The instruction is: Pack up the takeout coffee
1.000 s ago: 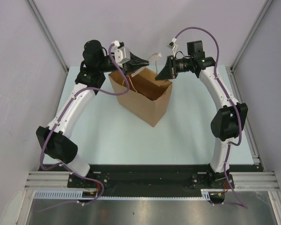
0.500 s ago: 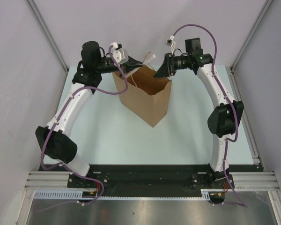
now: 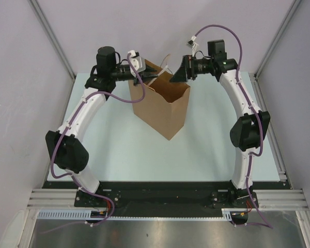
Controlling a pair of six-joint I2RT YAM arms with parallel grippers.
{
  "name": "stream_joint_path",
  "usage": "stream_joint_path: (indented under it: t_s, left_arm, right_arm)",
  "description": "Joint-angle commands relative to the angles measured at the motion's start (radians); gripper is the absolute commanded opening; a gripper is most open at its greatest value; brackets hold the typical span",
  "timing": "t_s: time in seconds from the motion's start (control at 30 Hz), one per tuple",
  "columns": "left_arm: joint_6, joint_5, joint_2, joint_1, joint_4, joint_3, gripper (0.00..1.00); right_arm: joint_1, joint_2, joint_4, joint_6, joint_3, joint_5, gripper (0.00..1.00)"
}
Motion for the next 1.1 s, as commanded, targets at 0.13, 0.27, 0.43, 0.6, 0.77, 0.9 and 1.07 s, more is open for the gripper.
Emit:
stream_joint_path:
  t_s: [0.13, 0.27, 0.43, 0.6, 0.77, 0.9, 1.07]
  left_arm:
    - [0.000, -0.007, -0.016, 0.004, 0.054, 0.056, 0.57]
    - [-0.049, -0.022, -0.020, 0.004, 0.067, 0.099, 0.70]
    - [-0.206, -0.044, -0.071, 0.004, 0.169, 0.125, 0.87]
    - [-0.344, -0.090, -0.134, 0.004, 0.219, 0.133, 0.95]
    - [-0.424, -0.235, -0.221, 0.004, 0.180, 0.125, 1.00]
    - [-0.480, -0.448, -0.273, 0.005, -0.006, 0.163, 1.00]
    - [-0.422, -0.584, -0.243, 0.033, -0.548, 0.318, 1.00]
  right_arm:
    - [-0.044, -0.075, -0.016, -0.017, 0.038, 0.016, 1.00]
    - [-0.075, -0.117, -0.026, -0.018, 0.019, 0.013, 1.00]
    - [-0.110, -0.201, -0.002, 0.000, -0.007, 0.011, 1.00]
    - [-0.152, -0.293, 0.079, 0.049, -0.092, 0.016, 1.00]
    - [-0.206, -0.399, 0.158, 0.098, -0.194, 0.019, 1.00]
    - [-0.233, -0.474, 0.179, 0.103, -0.277, 0.034, 1.00]
    - [-0.271, -0.580, 0.167, 0.072, -0.437, 0.088, 1.00]
